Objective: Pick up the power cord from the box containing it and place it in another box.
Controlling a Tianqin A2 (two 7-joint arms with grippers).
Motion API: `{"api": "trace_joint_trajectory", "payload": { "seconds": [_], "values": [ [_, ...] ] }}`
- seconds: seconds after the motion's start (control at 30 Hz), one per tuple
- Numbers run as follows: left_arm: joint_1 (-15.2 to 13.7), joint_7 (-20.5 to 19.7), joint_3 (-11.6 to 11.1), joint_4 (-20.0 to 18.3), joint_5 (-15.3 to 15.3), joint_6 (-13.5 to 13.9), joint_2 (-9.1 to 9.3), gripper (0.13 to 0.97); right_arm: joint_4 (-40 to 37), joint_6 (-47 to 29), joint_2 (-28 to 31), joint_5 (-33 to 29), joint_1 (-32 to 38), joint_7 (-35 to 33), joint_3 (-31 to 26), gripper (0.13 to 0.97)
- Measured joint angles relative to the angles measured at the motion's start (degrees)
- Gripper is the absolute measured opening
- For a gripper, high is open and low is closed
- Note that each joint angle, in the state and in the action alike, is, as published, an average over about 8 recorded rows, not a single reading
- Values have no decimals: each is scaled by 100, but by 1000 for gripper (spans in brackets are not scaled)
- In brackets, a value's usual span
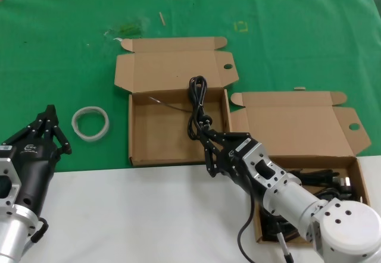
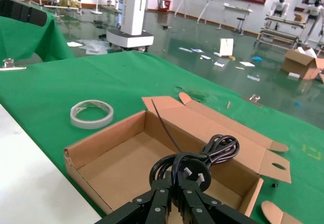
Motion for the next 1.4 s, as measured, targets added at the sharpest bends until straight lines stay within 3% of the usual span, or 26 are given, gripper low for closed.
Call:
{"api": "trace_joint_trajectory", "payload": {
  "seconds": [0.17,0.33,0.63,0.83,1.07,1.33,1.4],
  "values": [
    [0,0,0,0,0,0,0,140,-209,-441,-195,-484,-187,-36,555,148],
    [0,0,0,0,0,0,0,140,-336,-620,-326,-839,-190,61,730,148],
    [0,0,0,0,0,0,0,140,-296,-610,-274,-1121,-77,446,499,184],
    [0,0,0,0,0,0,0,140,-80,-385,-87,-907,53,607,141,236],
    [0,0,0,0,0,0,0,140,909,198,531,-116,77,675,51,327],
    [0,0,0,0,0,0,0,140,2510,476,1502,228,-715,1015,1234,513],
    [0,0,0,0,0,0,0,140,2708,453,1614,209,-881,1095,1462,513]
  ]
}}
